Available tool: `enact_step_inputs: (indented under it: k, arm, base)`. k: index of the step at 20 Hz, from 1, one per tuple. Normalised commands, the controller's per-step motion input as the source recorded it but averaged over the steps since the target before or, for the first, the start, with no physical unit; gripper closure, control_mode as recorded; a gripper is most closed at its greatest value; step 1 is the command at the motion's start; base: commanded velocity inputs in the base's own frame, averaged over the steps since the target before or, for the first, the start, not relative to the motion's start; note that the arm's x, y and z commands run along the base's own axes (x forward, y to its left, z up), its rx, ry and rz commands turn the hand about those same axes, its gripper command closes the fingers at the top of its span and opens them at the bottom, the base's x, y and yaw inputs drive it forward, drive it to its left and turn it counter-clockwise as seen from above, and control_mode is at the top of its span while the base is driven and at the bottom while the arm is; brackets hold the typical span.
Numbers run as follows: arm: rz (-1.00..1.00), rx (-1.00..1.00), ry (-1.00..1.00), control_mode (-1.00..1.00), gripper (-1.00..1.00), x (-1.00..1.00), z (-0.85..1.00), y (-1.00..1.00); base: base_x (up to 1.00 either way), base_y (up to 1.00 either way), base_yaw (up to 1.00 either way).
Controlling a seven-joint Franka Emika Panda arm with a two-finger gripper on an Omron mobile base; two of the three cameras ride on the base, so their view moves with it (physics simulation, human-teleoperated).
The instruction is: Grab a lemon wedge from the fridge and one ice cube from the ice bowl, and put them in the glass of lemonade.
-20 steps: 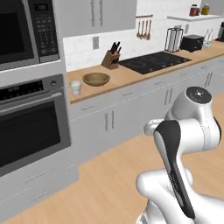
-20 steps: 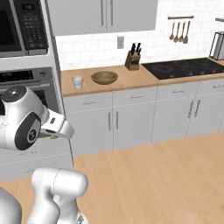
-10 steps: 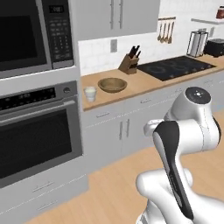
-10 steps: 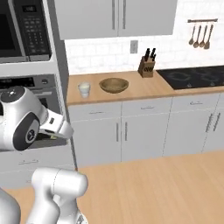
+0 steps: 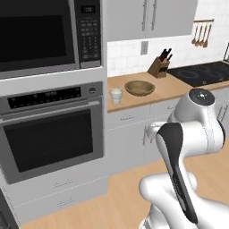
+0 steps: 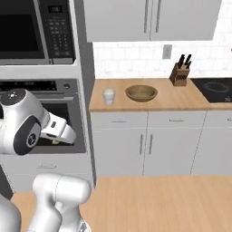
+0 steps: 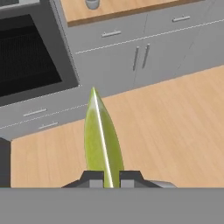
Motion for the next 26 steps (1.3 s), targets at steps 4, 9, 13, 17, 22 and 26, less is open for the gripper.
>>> enact_step_inputs:
  k: [4,9,13,17,22,26]
  arm:
    - [0.0,0.0,0.0,1.0,1.0,0.0,0.0,0.0]
    - [0.0,0.0,0.0,1.0,1.0,0.0,0.0,0.0]
    - [0.0,0.0,0.0,1.0,1.0,0.0,0.0,0.0]
    - [0.0,0.0,0.0,1.0,1.0,0.0,0.0,0.0]
    - [0.0,0.0,0.0,1.0,1.0,0.0,0.0,0.0]
    - [0.0,0.0,0.0,1.0,1.0,0.0,0.0,0.0]
  base:
    - [1.0,-1.0,0.29]
    - [1.0,-1.0,-0.03]
    - [1.0,-0.95,-0.28]
    - [1.0,-0.82,-0.33]
    - [1.0,-0.73,-0.18]
    - [1.0,-0.5,0.01]
